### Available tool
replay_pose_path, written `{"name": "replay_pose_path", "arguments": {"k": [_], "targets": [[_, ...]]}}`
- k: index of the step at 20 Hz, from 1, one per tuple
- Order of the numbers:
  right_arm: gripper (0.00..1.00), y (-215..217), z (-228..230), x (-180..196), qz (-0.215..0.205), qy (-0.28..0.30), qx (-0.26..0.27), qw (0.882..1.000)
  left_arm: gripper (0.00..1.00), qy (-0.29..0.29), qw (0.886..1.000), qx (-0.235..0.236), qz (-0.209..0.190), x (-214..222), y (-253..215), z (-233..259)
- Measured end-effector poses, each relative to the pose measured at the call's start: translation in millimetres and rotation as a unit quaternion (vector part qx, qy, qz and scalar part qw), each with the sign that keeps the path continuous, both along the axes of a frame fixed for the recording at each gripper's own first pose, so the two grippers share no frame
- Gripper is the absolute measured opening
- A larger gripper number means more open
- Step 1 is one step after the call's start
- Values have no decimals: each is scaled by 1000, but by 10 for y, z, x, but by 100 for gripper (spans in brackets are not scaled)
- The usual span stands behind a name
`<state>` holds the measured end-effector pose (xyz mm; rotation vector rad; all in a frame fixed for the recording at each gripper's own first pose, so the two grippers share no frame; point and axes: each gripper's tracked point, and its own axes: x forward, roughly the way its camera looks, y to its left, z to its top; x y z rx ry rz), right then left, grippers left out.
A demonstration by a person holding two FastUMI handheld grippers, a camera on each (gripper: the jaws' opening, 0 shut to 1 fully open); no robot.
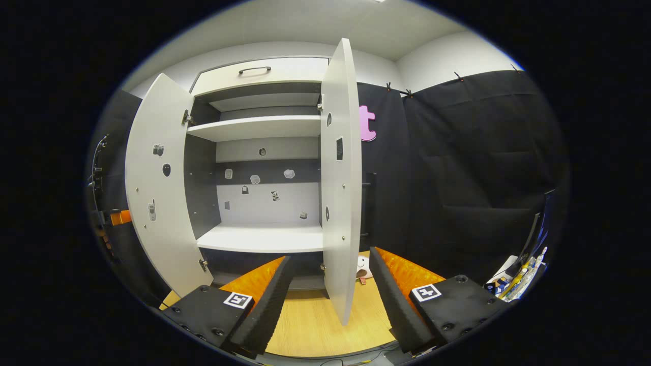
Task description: Open the right door of the double-door shoe cabinet with the right hand, and open the left door with the left hand.
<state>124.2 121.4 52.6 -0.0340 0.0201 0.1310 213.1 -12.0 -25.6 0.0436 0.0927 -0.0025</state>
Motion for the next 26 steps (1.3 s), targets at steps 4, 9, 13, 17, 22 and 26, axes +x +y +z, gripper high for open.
{"name": "replay_pose_path", "arguments": {"k": [4,9,13,17,22,26], "targets": [[89,120,-6,-11,12,-2,-2,1000,0,8,999,-25,-19,-20,-28,-23],[92,108,-2,-9,6,-2,-6,1000,0,5,999,-43,-20,-274,-102,-4],[92,23,-10,-53,-2,-1,-8,1000,0,2,998,-63,-26,-561,-268,63],[92,-54,5,-202,2,-2,-8,1000,6,14,999,-50,-8,-765,-275,9],[99,-199,37,-331,-8,-5,1,1000,36,-7,999,-35,10,-832,-322,82],[99,-211,167,-464,-1,-22,4,1000,85,-12,999,-27,15,-895,-342,114]]}}
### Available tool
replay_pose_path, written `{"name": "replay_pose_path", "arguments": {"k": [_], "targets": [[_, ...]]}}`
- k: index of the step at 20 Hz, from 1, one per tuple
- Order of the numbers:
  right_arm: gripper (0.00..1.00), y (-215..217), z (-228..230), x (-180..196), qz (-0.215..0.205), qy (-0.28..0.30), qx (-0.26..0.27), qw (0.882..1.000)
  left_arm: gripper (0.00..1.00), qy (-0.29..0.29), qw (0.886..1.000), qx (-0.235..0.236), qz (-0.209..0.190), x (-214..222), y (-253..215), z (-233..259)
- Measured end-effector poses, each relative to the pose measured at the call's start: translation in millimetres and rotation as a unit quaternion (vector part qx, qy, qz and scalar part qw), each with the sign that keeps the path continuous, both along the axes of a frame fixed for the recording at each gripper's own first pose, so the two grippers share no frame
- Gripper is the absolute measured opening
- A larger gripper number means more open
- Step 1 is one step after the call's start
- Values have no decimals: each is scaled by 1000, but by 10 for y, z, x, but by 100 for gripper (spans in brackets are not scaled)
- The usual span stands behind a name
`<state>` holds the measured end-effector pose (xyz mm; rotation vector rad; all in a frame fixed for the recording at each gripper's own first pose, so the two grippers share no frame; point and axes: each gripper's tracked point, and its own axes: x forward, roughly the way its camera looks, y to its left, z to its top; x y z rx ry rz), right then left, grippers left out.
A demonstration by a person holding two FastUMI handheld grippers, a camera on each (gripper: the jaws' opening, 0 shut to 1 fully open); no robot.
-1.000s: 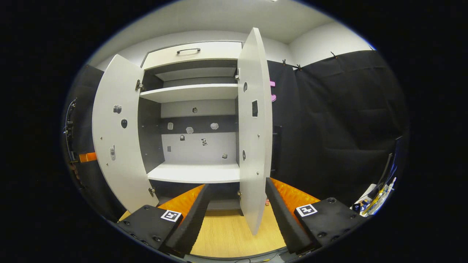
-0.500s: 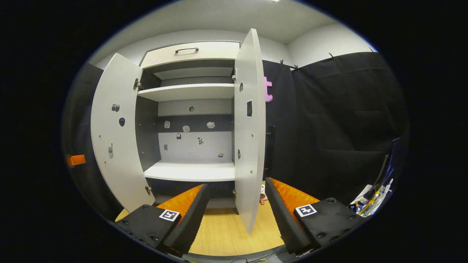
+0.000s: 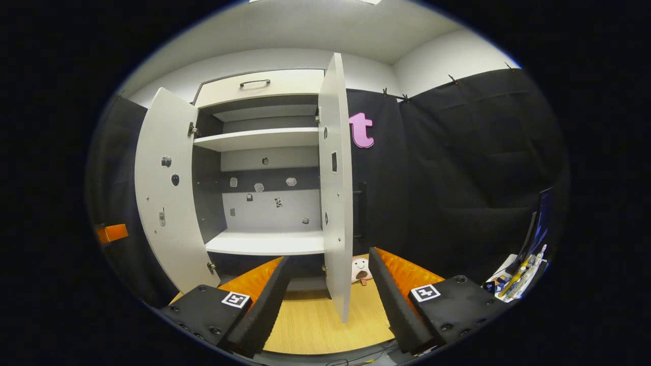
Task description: Open the right door of the double-door shoe cabinet with the right hand, and open the left door with the left hand.
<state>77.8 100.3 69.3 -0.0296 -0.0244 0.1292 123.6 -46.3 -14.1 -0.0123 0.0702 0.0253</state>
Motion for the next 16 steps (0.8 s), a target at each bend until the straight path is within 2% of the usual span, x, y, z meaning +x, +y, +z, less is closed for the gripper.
{"name": "replay_pose_path", "arguments": {"k": [1,5,9,11,13,14,16], "targets": [[99,-1,33,-7,0,-2,-1,1000,92,-6,1000,6,5,-21,9,40],[99,38,115,-72,12,-11,3,1000,96,-28,999,18,18,-89,37,170],[99,18,150,-25,19,-16,-1,1000,92,-36,998,32,32,-97,90,225],[99,-16,146,38,18,-12,-9,1000,95,-35,998,34,32,-77,40,228],[99,-43,155,92,21,-12,-12,1000,94,-45,998,41,16,-46,-61,275],[92,-67,167,116,19,-15,-15,1000,94,-54,997,48,14,-10,-87,314],[92,-88,143,170,19,-11,-24,999,95,-71,996,55,23,1,-125,391]]}}
